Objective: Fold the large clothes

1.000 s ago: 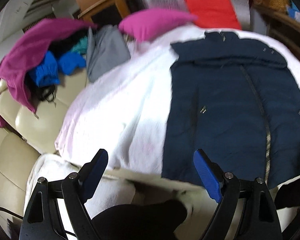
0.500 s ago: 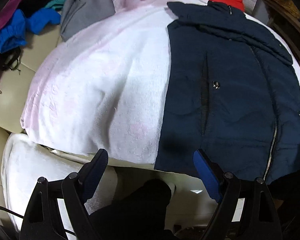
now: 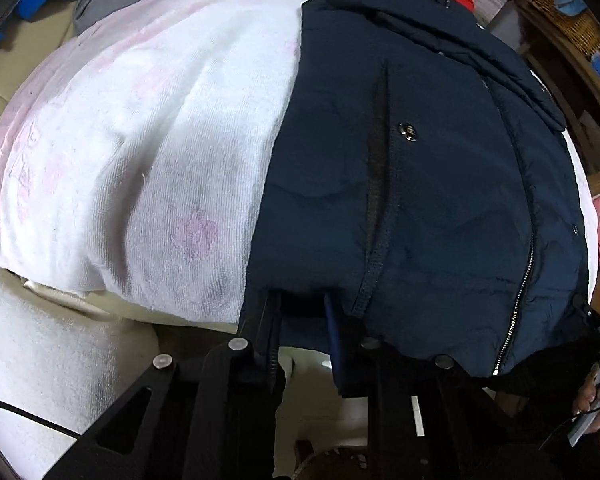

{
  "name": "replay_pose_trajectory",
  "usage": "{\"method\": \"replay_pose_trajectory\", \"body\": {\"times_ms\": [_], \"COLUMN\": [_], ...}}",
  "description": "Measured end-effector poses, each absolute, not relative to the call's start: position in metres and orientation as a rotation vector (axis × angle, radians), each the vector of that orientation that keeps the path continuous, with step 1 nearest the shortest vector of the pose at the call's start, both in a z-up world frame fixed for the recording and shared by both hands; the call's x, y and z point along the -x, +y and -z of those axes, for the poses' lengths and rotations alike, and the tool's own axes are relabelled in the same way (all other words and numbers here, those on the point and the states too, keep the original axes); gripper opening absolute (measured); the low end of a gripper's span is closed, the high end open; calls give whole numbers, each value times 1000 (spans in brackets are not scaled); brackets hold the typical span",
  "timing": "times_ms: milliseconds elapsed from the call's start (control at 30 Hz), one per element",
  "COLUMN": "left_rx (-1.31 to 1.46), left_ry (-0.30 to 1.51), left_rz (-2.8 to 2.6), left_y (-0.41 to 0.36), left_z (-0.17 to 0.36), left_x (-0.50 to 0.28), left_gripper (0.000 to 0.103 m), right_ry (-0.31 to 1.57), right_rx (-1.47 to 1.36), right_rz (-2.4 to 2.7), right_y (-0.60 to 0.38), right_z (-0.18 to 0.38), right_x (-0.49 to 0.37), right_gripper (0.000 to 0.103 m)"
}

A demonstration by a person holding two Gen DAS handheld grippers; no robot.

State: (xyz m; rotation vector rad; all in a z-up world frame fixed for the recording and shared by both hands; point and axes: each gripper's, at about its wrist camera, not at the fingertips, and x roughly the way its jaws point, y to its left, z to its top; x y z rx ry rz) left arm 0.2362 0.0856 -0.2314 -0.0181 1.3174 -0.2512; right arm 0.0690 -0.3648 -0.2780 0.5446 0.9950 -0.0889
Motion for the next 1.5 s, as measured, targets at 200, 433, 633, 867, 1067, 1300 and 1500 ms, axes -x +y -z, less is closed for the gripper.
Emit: {"method": "replay_pose_trajectory", "body": {"times_ms": [200,433,633,867,1067,1300,1500], "left_rx": [19,48,196,206,274,227,160], "left_ry": [1293,1308,1341,1298,1356,1318,1256], "left_rz": [171,160,234,306,253,329,353], "left_y": [99,97,91,78,85,71,41], "left_z": [223,232,254,250,262,257,245], "left_x": [-236,-238,-247,-236,-239,-236,-231], "left_gripper": [50,72,55,31,60,32,14], "right_ry": [1019,1022,1017,1011,1017,1045,977], "right_rx": [-623,-612,-581,-598,-599,-525,-379], "right_rz": [121,121,120,119,118,100,65], "right_y": [-377,-376,-369,-372,-372,-355,-335], "right_z": [285,285,286,289,290,292,268], "right_x": [-69,-69,-72,-72,-71,-83,-79], "right_gripper": [32,49,48,48,48,43,15]}}
